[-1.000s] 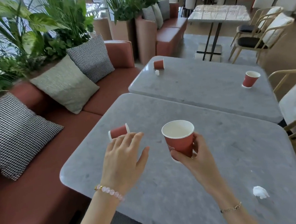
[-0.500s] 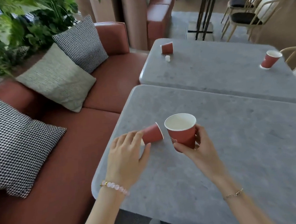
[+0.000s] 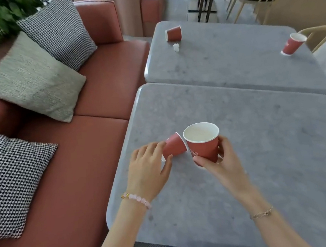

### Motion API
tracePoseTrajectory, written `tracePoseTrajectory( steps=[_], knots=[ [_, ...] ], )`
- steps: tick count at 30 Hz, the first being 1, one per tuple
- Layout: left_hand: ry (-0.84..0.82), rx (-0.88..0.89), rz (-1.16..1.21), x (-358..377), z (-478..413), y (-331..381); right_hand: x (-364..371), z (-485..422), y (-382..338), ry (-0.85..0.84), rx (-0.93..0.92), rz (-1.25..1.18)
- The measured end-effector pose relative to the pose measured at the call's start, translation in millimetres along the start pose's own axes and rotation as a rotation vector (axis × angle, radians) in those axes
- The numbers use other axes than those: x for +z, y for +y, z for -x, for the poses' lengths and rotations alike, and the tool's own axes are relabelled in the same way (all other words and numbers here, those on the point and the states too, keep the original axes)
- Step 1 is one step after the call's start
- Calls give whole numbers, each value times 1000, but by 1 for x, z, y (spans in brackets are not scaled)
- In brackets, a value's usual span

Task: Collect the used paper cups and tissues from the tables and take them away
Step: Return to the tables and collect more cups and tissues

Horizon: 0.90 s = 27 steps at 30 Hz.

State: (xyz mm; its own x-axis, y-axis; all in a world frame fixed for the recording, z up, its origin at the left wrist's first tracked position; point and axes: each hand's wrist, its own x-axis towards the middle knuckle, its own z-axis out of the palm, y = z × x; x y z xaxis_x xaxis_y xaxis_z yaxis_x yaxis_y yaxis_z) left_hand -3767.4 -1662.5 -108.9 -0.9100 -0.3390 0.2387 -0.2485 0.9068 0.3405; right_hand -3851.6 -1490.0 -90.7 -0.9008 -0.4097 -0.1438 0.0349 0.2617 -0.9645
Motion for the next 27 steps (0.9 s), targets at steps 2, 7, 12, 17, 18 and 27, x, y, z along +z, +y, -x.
tracePoseTrajectory(
  steps=[2,7,12,17,18,27],
  knots=[
    [-23,-1,11,9,-7,-3,0,-3,2,8,16,-1],
    [-106,-14,35,37,-25,-12,-3,-10,6,43,49,7],
    [-226,-1,22,68,-42,-19,-13,-15,10,104,61,15],
    [-255,5,-8,86,-53,-19,-23,-14,17,128,95,16],
    [-252,6,-12,89,-54,-19,-25,-14,18,132,103,21],
    [-268,-20,-37,99,-55,-19,-37,-9,19,147,96,44]
  ],
)
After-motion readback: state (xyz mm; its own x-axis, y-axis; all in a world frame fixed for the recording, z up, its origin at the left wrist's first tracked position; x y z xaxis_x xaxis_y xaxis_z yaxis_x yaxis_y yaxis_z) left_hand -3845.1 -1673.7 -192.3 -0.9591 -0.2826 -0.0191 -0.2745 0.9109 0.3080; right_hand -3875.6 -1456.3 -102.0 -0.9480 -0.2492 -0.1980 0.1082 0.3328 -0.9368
